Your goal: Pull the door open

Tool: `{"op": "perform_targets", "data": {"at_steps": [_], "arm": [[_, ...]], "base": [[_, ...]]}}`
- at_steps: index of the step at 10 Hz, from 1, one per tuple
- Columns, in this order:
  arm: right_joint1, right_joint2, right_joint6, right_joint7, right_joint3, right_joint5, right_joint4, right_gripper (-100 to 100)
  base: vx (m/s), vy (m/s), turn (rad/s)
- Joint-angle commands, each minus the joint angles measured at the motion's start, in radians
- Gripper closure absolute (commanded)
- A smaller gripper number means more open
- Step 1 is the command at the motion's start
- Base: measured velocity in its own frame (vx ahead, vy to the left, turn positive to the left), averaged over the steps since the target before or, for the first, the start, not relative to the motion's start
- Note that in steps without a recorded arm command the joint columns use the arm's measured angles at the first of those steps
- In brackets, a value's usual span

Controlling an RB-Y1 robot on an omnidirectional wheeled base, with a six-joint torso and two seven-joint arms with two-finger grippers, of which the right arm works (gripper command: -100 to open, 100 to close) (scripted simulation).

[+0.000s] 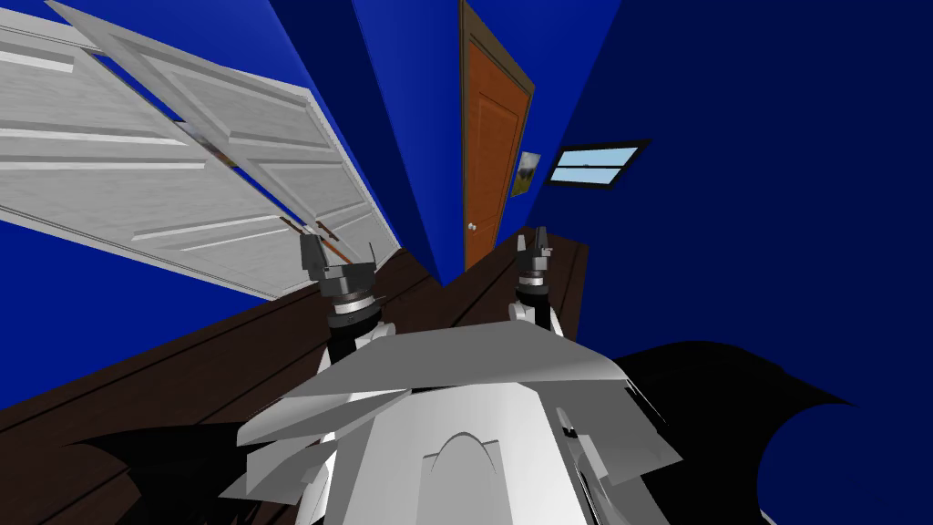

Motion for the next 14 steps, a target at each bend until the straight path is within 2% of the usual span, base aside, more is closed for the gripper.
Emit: {"op": "perform_targets", "data": {"at_steps": [1,4,7,14], "arm": [[-0.009,-0.013,-0.007,0.028,-0.004,0.012,0.031,-100],[-0.023,-0.032,-0.019,0.074,-0.012,0.032,0.082,-100],[-0.043,-0.052,-0.036,0.139,-0.022,0.060,0.154,-100],[-0.078,-0.077,-0.064,0.250,-0.039,0.108,0.277,-100]], "base": [[0.023,-0.108,0.033],[0.139,-0.033,0.066],[0.144,-0.054,0.066],[0.102,-0.051,0.053]]}}
